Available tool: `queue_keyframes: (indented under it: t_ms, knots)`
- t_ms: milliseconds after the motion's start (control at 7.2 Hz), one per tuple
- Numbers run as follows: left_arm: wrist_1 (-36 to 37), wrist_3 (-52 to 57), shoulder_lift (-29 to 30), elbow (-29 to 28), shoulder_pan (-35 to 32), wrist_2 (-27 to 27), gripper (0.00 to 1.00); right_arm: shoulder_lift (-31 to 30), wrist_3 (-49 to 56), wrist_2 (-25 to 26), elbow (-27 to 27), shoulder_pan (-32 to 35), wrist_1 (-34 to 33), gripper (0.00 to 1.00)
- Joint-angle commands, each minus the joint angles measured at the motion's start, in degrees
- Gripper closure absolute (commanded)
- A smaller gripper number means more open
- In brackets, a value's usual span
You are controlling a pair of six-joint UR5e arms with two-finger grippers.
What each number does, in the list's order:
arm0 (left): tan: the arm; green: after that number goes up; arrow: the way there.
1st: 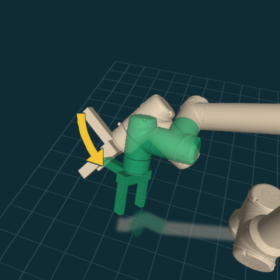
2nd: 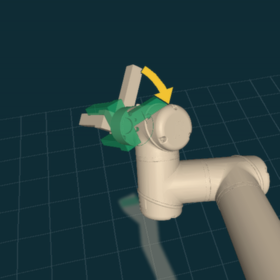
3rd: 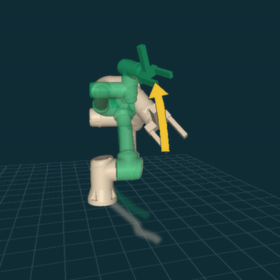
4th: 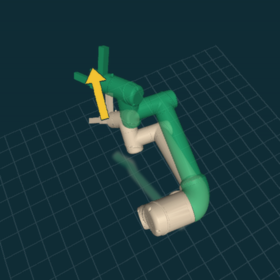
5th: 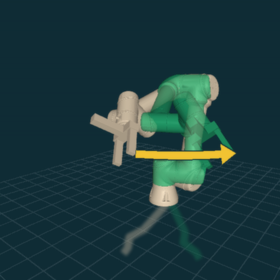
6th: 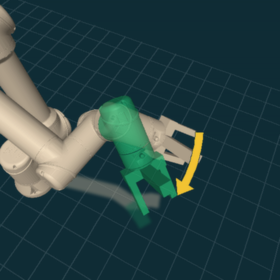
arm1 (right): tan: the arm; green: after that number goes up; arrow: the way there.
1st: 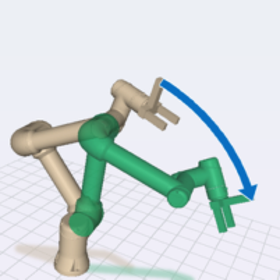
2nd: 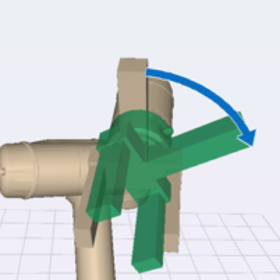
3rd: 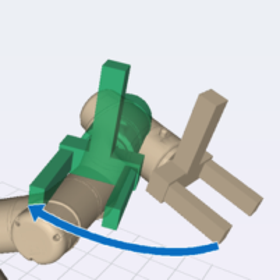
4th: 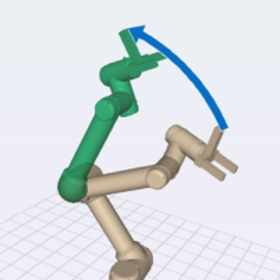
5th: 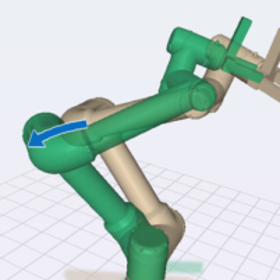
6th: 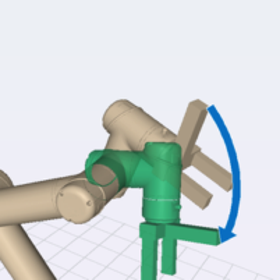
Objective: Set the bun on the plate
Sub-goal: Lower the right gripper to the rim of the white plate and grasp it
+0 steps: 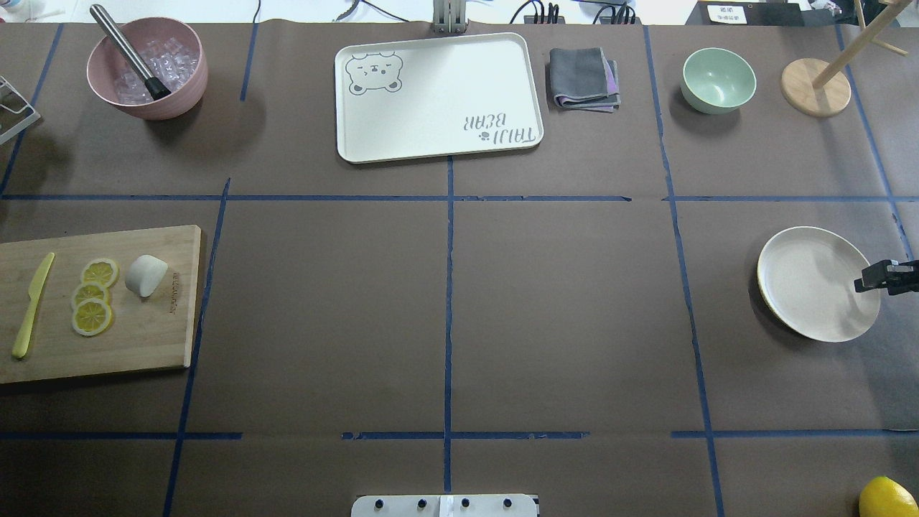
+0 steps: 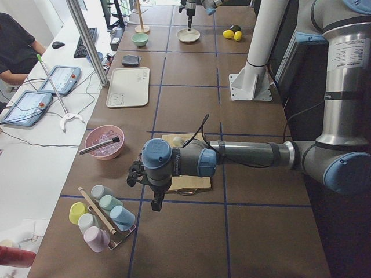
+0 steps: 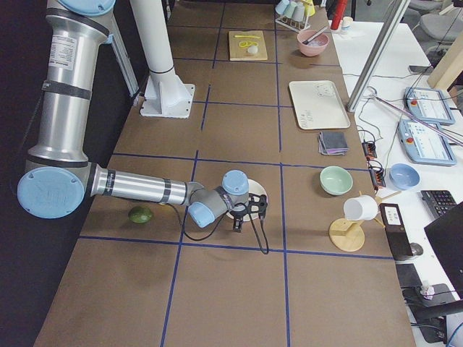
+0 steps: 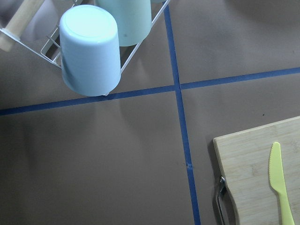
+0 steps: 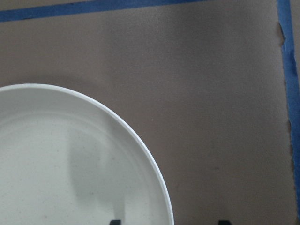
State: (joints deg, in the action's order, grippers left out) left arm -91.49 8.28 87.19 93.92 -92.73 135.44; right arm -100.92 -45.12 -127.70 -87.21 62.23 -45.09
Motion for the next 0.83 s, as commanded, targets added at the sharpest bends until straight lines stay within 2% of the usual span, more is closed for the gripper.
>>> queue_keyframes:
  t_ms: [0, 417, 556, 694]
  knots:
    - [0.0, 0.0, 0.0, 0.1, 0.0, 0.0, 0.00, 0.2, 0.0, 0.0, -0.1, 0.0, 0.0, 1.00]
    - [0.0, 0.0, -0.1, 0.6, 0.0, 0.0, 0.00, 0.1, -0.1, -1.5, -2.7, 0.3, 0.4, 1.00]
    - [0.0, -0.1, -0.3, 1.3, -0.2, 0.0, 0.00, 0.3, -0.5, -4.5, -5.3, 1.7, 0.4, 1.00]
    - [0.1, -0.1, -0.4, 1.4, 0.0, 0.0, 0.00, 2.5, -9.0, -6.0, -8.9, 1.8, 0.4, 1.00]
